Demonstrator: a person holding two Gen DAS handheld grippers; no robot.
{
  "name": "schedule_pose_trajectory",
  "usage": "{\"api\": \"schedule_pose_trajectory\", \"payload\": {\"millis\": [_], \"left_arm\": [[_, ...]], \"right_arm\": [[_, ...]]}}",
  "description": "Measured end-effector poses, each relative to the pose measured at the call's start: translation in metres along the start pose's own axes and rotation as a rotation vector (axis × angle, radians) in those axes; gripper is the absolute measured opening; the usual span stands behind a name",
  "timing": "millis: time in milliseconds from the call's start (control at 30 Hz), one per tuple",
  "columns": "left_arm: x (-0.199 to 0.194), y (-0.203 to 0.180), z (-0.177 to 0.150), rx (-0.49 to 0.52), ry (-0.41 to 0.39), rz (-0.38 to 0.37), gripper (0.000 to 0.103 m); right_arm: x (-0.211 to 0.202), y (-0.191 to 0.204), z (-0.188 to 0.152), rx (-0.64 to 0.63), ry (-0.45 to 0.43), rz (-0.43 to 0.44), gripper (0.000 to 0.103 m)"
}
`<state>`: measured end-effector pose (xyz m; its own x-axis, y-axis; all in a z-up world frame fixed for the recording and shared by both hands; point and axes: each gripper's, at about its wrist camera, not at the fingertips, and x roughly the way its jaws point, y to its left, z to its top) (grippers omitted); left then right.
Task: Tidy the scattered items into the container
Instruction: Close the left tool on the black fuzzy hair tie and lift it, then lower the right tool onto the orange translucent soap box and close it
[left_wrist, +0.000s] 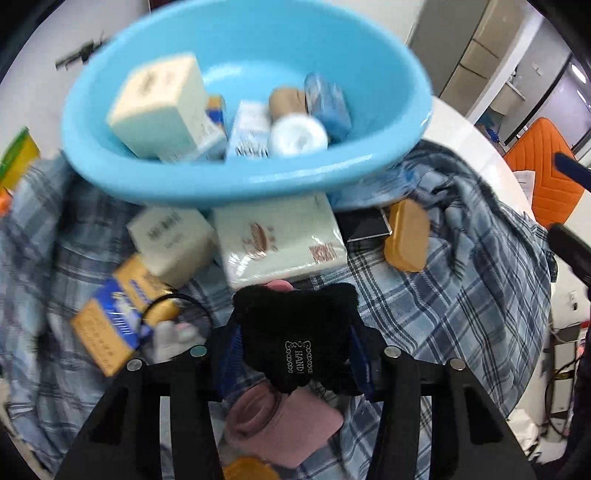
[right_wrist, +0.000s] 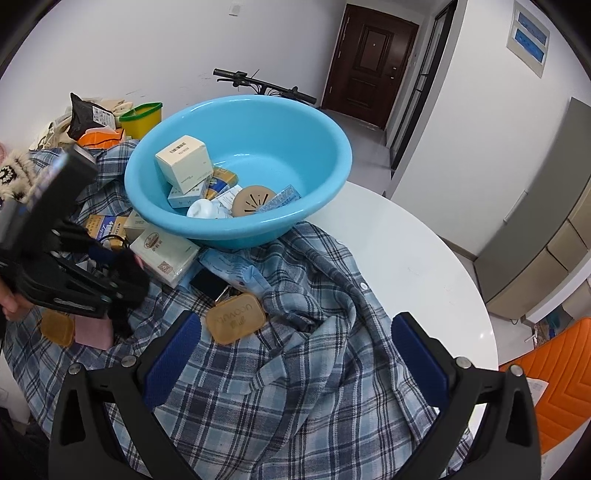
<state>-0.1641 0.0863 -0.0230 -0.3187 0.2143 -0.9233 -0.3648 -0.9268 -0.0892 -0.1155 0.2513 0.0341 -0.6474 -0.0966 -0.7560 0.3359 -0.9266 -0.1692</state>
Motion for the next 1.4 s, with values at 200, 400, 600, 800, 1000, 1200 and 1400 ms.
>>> {"api": "schedule_pose_trajectory", "payload": {"millis": [200,400,600,800,1000,1200,1400], "left_arm": [[-0.048,0.008,-0.02,-0.025,-0.184,0.057,0.052],[-0.092,0.024,-0.063,-0.106,-0.45,0.13,0.052],[-0.095,0.026,-0.089,-0.148,-0.52,0.144,0.054],[-0.091,0.022,-0.095,-0.154,-0.549,0.192,0.054],[-0.089,0.023,-0.096,-0.16,-0.576,0.257,0.054],[-0.091,0.022,-0.095,-0.157,-0.582,0.255,0.054],[-0.088,0.022,-0.093,-0.164,-0.571,0.248,0.055]], "right_arm": [[-0.002,0.007,-0.005,0.003,-0.012,0.036,0.103],[-0.003,0.017,-0.018,0.009,-0.029,0.087,0.103],[0.006,0.032,-0.024,-0.028,-0.013,0.095,0.103],[0.009,0.035,-0.029,-0.012,-0.01,0.094,0.103],[-0.009,0.028,-0.035,0.121,-0.151,0.092,0.103],[-0.012,0.033,-0.024,0.13,-0.22,0.182,0.103],[0.027,0.043,-0.011,-0.001,-0.051,0.217,0.103]]}}
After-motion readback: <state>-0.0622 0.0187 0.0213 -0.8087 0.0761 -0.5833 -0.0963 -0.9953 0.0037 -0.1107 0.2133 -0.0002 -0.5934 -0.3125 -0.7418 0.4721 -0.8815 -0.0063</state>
